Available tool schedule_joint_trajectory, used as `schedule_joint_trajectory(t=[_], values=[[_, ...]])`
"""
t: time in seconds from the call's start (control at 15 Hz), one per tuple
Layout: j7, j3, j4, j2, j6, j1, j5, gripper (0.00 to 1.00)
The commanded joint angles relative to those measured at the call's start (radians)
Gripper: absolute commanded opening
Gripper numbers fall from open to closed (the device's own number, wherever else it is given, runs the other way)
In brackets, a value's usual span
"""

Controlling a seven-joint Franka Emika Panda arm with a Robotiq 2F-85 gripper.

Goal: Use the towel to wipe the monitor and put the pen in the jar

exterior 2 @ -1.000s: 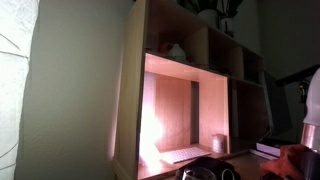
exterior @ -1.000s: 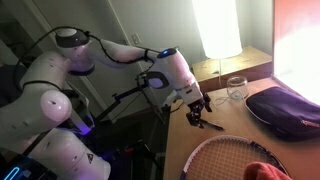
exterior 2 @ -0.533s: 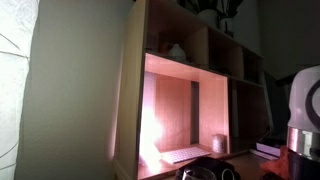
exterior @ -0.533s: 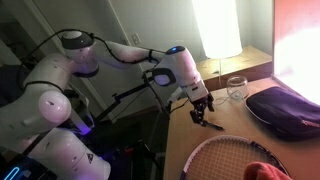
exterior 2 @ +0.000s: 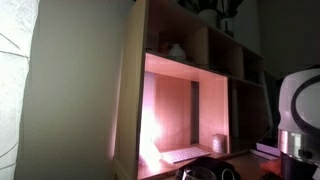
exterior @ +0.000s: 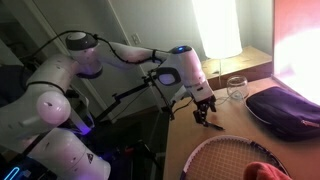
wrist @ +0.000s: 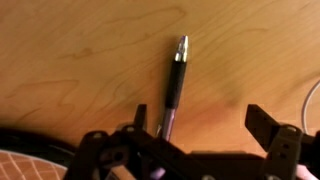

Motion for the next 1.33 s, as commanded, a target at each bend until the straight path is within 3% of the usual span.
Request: schedule_joint_trajectory(t=[0.0,0.13,0.67,0.8,0.87,1.27], values=[[0.019,-0.015,0.031,-0.02,-0.043,-0.016,-0.01,0.75],[0.017,-0.015,0.032,-0.021,-0.043,-0.018,-0.009,0.66],[0.015,-0.029,0.023,-0.015,-0.038,-0.011,-0.002,0.06],[0.013,-0.032,0.019,-0.012,-0.035,-0.007,0.003,0.01],[0.012,-0.034,0.016,-0.01,-0.033,-0.004,0.005,0.05],[-0.008,-0.094,-0.052,0.014,0.008,0.082,0.038,0.05]])
